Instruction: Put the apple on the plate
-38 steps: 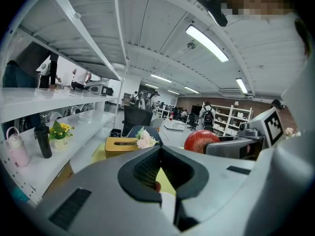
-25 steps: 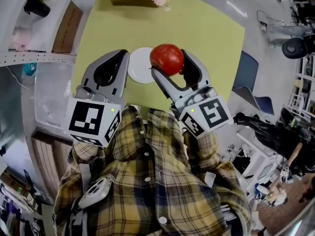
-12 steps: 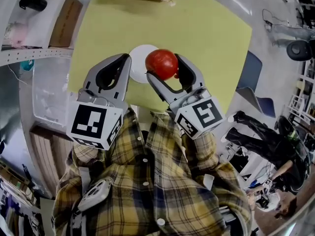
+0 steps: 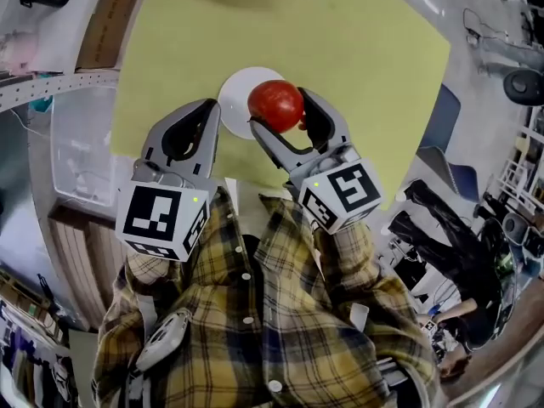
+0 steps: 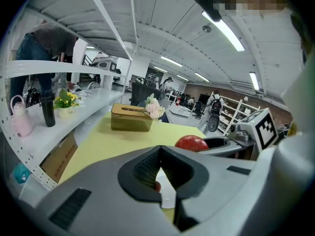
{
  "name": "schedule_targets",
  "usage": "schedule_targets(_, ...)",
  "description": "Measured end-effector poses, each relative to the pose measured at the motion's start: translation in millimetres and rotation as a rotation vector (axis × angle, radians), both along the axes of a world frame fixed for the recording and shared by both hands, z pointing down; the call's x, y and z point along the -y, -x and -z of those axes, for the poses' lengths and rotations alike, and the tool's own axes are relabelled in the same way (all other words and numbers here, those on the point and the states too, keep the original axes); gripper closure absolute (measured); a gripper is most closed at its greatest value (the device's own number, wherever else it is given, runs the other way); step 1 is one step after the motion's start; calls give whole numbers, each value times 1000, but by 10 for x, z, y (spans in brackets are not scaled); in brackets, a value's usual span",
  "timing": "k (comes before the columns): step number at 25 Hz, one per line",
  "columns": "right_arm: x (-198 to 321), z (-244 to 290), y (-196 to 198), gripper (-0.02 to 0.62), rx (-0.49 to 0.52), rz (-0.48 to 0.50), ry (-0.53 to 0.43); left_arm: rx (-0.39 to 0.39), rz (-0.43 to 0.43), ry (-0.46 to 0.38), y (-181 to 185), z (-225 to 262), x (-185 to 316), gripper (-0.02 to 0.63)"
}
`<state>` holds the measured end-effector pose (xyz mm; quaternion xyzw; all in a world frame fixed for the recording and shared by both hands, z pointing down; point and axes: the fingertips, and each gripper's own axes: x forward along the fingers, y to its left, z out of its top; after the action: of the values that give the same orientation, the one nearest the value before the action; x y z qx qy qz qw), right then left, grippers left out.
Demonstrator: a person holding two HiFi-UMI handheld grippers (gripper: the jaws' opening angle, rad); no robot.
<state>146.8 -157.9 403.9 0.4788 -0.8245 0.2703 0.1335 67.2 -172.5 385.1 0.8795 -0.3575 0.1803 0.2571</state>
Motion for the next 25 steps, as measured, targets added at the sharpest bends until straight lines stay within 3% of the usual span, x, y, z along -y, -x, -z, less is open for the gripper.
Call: schedule_targets(25, 82, -890, 172, 250, -35, 28, 146, 5, 45, 63, 97, -479, 205, 601)
